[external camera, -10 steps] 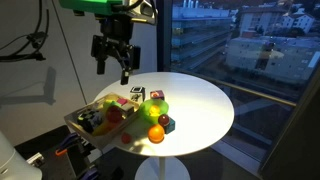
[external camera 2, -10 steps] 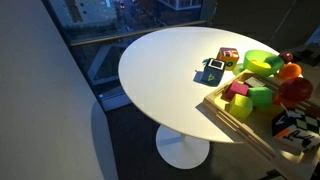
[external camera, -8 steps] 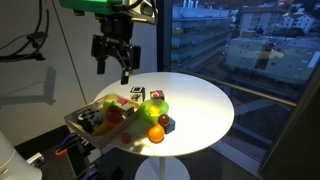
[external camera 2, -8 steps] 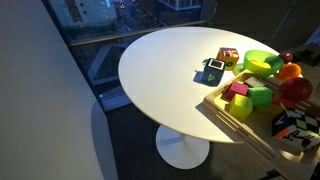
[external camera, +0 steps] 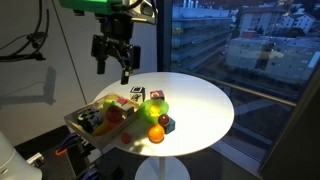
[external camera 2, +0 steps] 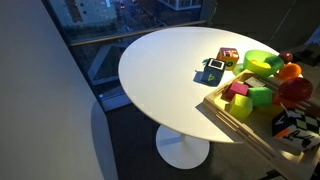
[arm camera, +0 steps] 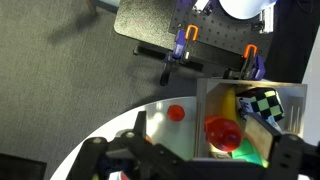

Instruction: Remove the plastic apple from the crate and put it on the table

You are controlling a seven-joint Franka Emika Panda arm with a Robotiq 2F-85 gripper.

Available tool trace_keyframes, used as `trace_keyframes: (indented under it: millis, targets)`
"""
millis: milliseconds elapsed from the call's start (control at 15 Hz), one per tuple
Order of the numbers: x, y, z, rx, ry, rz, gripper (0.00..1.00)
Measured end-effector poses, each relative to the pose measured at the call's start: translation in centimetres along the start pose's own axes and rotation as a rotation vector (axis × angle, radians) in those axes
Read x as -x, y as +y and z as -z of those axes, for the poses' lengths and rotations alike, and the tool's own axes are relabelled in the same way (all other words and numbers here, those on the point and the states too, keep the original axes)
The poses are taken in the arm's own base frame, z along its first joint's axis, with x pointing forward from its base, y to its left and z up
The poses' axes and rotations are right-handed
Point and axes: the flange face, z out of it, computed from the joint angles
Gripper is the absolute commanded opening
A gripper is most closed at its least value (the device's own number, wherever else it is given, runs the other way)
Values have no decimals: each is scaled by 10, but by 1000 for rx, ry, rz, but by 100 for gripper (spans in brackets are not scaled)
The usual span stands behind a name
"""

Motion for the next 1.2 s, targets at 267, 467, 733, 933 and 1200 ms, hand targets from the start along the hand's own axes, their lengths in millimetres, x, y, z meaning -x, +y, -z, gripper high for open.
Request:
trace_keyframes:
  millis: [267,467,733,933,1200]
  targets:
    - [0,0,0,0,0,0,100]
    - [-1,-1,-5,-4,-8,2,100]
    - [-3,-7,-16,-1,-11,15,100]
    - [-8,-19,-25,18,2,37,100]
    - [-17,-40,-40,37,29,72,100]
